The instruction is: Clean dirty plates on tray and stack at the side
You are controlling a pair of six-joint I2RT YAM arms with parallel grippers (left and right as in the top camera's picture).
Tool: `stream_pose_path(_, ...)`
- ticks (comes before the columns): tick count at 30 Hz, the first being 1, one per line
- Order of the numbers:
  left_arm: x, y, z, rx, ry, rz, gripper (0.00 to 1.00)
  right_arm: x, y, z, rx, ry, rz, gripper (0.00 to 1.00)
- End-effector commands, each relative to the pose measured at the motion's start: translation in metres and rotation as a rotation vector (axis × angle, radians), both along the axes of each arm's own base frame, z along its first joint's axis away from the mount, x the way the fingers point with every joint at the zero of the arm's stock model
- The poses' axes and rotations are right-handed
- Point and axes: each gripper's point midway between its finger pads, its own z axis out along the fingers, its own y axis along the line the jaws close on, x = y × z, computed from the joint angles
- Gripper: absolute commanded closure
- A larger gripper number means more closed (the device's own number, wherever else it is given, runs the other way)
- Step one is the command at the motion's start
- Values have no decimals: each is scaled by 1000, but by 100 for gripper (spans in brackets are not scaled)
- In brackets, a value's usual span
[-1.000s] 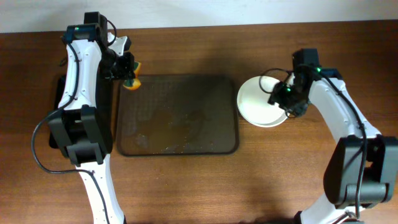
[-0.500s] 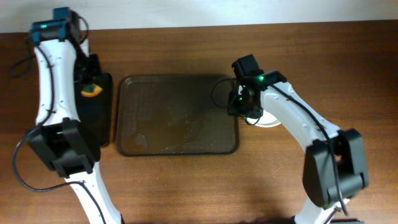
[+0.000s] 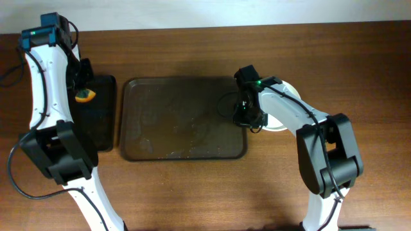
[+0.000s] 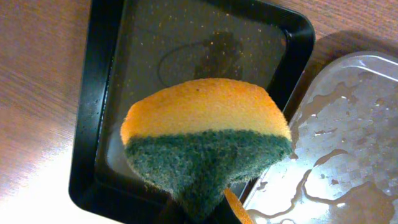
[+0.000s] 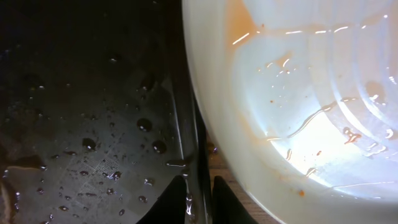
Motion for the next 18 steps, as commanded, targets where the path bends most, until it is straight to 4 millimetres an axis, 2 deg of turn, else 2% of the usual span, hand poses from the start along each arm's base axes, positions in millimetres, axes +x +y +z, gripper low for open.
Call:
stream_pose_path(1, 0, -5, -2, -26, -13, 0, 99, -3, 6, -6, 14, 13, 12, 86)
stream_pose_path(4, -1, -8, -14, -45, 1, -2, 99, -3, 11, -9, 39, 18, 47, 96)
stream_pose_path(8, -3, -9, -20, -48, 14, -2, 99, -1, 13, -6, 48, 9, 59, 96)
stream_pose_path(18, -2, -9, -20, -47, 11, -2, 99, 11, 18, 2, 62, -31, 93, 96)
